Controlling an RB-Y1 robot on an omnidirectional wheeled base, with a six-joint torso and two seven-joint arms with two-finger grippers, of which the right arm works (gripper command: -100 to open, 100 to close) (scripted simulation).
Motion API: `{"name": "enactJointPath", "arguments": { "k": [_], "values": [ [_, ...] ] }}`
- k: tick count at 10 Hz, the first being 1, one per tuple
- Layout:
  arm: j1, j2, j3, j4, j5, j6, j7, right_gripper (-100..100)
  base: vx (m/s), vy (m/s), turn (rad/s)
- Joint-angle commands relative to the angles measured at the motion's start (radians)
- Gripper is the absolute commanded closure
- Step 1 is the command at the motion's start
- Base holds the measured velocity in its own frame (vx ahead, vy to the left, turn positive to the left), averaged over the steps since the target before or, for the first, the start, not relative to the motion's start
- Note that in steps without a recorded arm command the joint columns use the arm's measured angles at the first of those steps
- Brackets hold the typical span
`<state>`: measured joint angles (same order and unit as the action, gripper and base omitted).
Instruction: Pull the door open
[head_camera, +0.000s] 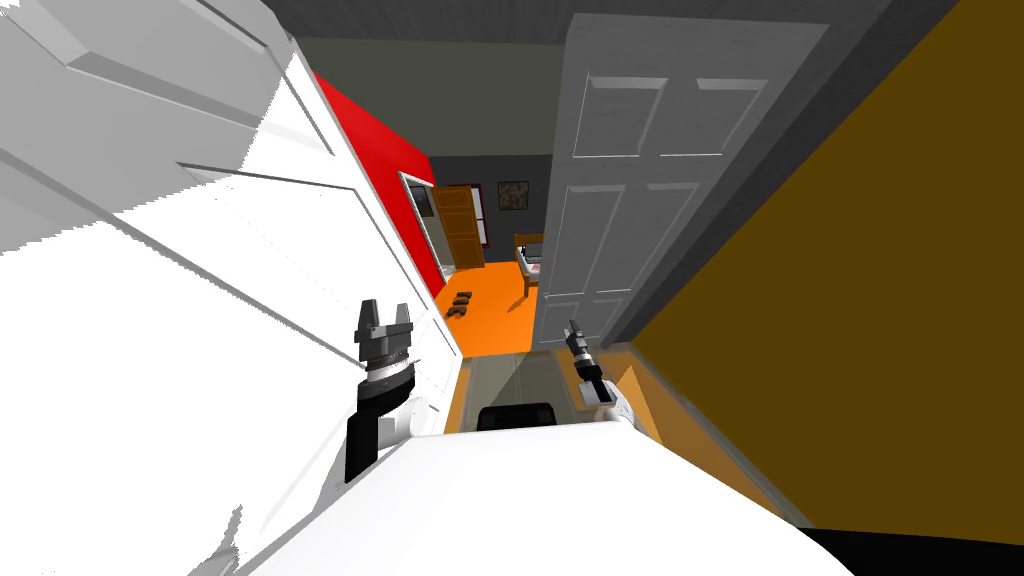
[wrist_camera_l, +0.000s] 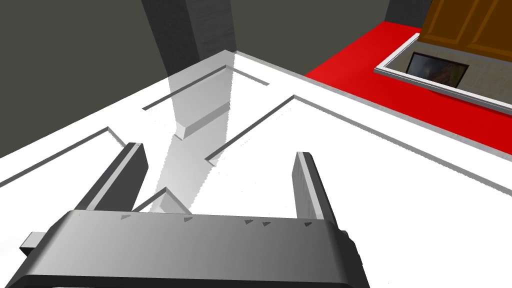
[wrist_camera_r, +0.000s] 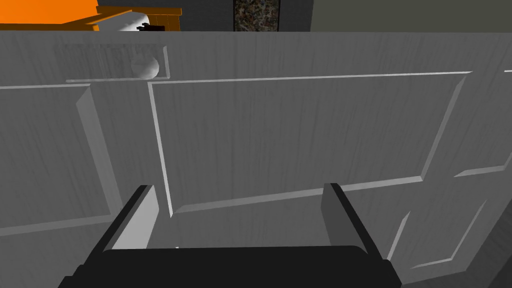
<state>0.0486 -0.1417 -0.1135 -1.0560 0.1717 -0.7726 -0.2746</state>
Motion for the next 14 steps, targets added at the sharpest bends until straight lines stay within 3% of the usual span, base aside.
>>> {"name": "enactJointPath", "arguments": {
  "k": [1, 14],
  "values": [
    [-0.018, 0.001, -0.006, 0.044, 0.009, -0.008, -0.001, -100, 0.091, 0.01, -0.003],
    [-0.128, -0.014, -0.048, 0.334, 0.063, -0.063, -0.026, -100, 0.1, 0.008, -0.002]
  ]
}}
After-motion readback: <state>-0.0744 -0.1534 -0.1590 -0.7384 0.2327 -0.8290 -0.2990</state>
